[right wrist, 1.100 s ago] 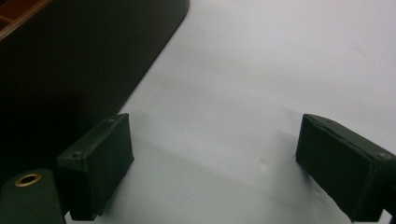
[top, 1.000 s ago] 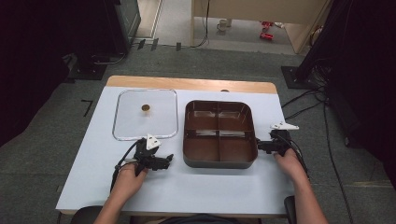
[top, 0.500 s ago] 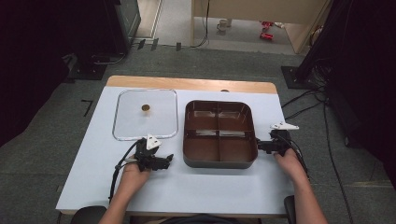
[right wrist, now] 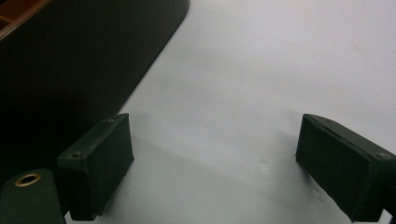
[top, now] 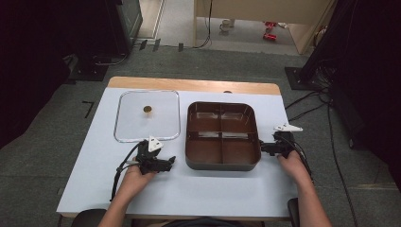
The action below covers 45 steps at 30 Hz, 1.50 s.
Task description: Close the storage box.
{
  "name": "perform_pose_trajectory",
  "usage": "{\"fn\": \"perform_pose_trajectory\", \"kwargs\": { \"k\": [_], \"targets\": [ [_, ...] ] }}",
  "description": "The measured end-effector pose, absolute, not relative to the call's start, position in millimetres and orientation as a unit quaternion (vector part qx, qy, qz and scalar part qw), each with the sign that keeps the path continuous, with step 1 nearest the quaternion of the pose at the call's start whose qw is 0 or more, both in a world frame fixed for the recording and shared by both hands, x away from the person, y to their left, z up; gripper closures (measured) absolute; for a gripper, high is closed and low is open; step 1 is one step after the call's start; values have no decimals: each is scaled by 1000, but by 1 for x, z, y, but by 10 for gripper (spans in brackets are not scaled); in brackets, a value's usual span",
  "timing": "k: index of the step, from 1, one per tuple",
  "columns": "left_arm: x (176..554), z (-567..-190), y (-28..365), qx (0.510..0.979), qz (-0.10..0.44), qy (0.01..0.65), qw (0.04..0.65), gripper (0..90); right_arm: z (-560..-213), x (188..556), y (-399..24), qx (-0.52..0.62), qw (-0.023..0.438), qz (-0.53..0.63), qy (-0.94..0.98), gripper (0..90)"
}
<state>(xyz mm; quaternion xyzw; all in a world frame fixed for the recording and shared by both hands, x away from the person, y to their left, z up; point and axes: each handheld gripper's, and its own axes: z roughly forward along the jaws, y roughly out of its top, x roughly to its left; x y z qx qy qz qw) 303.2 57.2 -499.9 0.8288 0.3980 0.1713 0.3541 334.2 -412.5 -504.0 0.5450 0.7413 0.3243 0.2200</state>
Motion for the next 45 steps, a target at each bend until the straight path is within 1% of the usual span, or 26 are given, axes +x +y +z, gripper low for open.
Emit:
{"fn": "perform_pose_trajectory", "kwargs": {
  "k": [15,18,22,25,26,36,37,45],
  "targets": [
    [303,-499,56,827,172,404,350,105,-504,334,-412,545,220,324,741,104],
    [304,-496,52,830,169,415,333,116,-504,334,-412,545,220,324,741,104],
    [308,-490,48,840,154,422,303,127,-504,334,-412,545,220,324,741,103],
    [309,-487,48,843,146,424,297,135,-504,334,-412,545,220,324,741,104],
    [309,-487,49,845,144,422,296,147,-504,334,-412,545,220,324,741,104],
    [313,-480,53,854,96,417,297,155,-504,334,-412,545,220,324,741,104],
    [312,-477,54,853,69,412,312,155,-504,334,-412,545,220,324,741,104],
    [306,-470,54,856,78,396,323,153,-504,334,-412,545,220,324,742,104]
  ]
}}
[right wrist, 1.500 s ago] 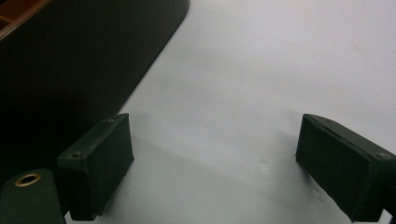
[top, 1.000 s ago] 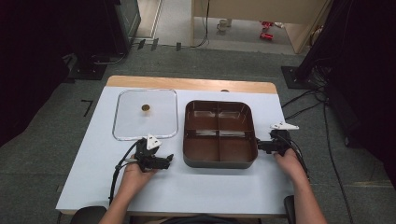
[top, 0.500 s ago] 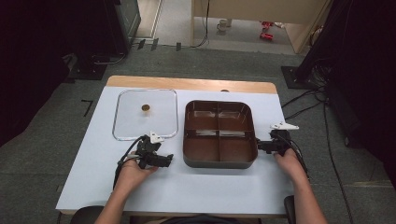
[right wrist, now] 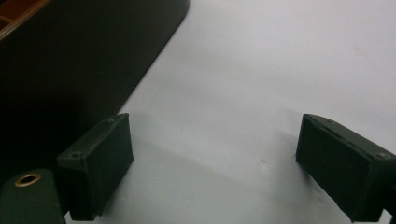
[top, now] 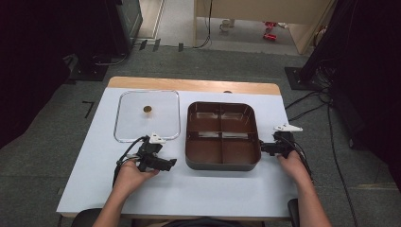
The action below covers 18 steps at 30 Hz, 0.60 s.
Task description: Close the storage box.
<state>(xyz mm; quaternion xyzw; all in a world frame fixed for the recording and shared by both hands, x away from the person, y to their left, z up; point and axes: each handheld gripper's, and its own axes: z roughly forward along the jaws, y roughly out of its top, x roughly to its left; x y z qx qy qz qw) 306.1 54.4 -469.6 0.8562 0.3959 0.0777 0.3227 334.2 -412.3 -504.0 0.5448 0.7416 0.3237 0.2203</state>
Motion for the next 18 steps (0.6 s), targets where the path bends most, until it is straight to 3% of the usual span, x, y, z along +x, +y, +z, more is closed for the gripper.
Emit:
{"fn": "perform_pose_trajectory", "kwargs": {
  "k": [18],
  "targets": [
    [330,-452,58,860,83,373,337,205,-504,334,-412,545,220,324,741,103]
  ]
}}
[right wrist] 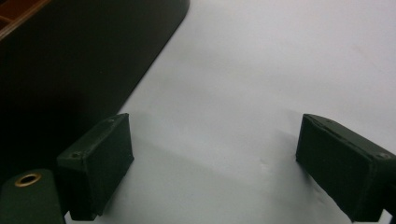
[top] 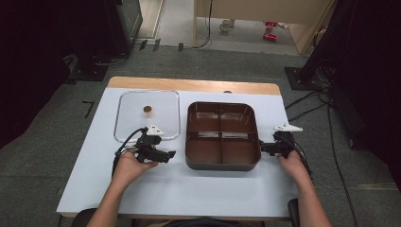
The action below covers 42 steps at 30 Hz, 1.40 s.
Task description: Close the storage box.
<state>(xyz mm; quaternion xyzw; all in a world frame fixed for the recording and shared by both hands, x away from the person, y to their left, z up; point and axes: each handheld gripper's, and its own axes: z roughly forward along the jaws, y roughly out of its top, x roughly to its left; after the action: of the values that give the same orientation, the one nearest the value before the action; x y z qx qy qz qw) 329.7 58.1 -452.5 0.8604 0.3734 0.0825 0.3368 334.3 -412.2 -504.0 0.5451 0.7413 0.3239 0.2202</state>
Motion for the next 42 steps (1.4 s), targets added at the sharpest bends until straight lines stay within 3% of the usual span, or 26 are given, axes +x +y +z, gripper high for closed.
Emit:
{"fn": "perform_pose_trajectory", "kwargs": {
  "k": [42],
  "targets": [
    [438,-429,97,818,126,440,348,198,-504,334,-412,545,221,324,741,104]
  ]
}}
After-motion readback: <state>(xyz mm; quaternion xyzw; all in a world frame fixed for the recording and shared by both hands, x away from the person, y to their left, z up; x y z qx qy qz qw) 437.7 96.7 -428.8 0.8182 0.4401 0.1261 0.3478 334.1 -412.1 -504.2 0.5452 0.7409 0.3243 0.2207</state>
